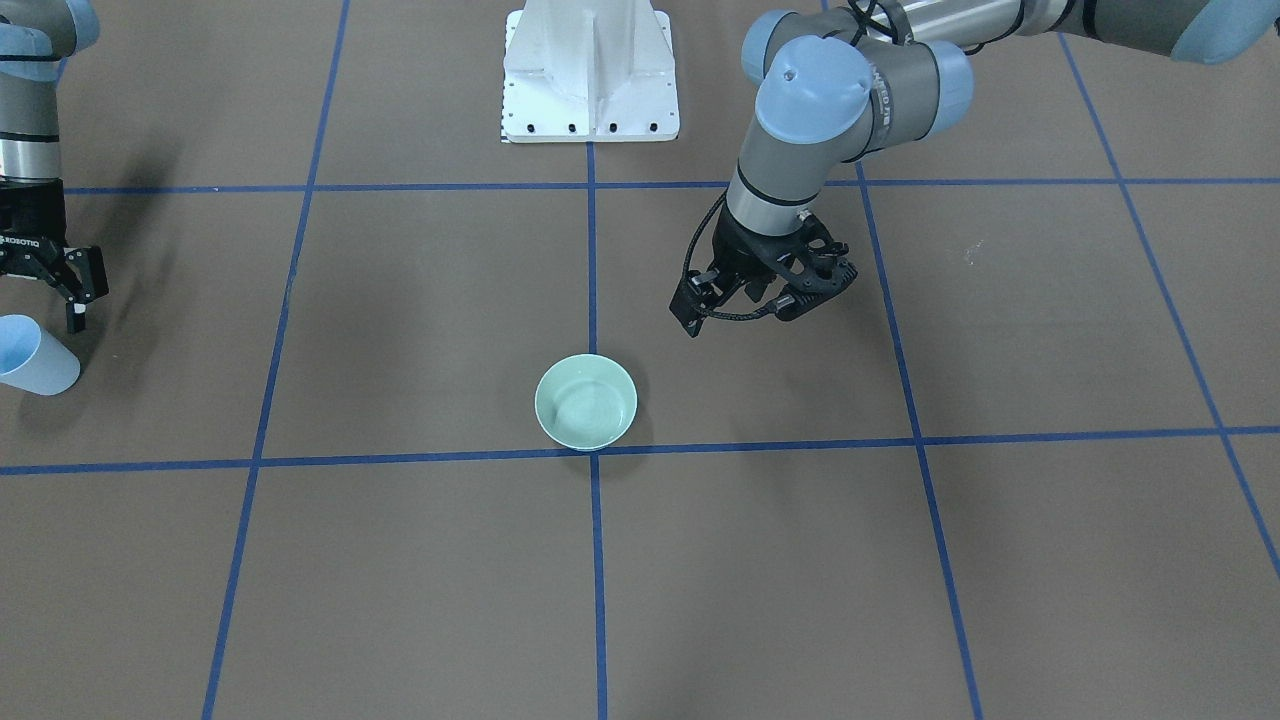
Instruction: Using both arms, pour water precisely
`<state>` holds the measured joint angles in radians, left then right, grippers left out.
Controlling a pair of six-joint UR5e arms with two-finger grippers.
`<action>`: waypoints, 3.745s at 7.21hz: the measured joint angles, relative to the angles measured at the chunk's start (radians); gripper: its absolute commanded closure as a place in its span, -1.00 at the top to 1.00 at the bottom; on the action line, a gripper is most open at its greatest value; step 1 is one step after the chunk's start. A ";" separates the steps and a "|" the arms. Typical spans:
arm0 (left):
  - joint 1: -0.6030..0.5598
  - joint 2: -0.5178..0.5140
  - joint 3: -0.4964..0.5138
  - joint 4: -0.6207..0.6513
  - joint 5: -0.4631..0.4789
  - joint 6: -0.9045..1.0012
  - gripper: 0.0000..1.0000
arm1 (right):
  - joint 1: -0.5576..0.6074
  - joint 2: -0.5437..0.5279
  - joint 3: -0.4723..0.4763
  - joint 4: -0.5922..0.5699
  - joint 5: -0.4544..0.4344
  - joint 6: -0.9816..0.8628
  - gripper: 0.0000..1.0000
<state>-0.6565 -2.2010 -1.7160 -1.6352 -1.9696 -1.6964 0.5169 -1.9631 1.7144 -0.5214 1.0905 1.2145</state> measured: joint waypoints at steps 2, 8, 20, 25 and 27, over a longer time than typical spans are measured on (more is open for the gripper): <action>0.000 -0.001 0.000 0.000 0.000 0.000 1.00 | 0.000 0.022 -0.022 0.004 -0.001 -0.004 1.00; 0.000 0.001 0.001 0.000 0.000 0.000 1.00 | 0.009 0.035 -0.054 0.008 -0.002 -0.021 0.99; 0.000 0.003 0.012 0.000 0.000 0.001 1.00 | 0.074 0.114 -0.129 0.008 0.002 -0.053 0.63; -0.001 0.002 0.005 0.003 -0.001 0.000 1.00 | 0.112 0.137 -0.120 0.008 0.026 -0.096 -1.00; -0.005 0.003 -0.002 0.008 -0.001 0.000 1.00 | 0.218 0.151 -0.073 0.008 0.167 -0.238 -1.00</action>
<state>-0.6611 -2.1983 -1.7178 -1.6275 -1.9711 -1.6966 0.7351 -1.8121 1.6409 -0.5139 1.2578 0.9765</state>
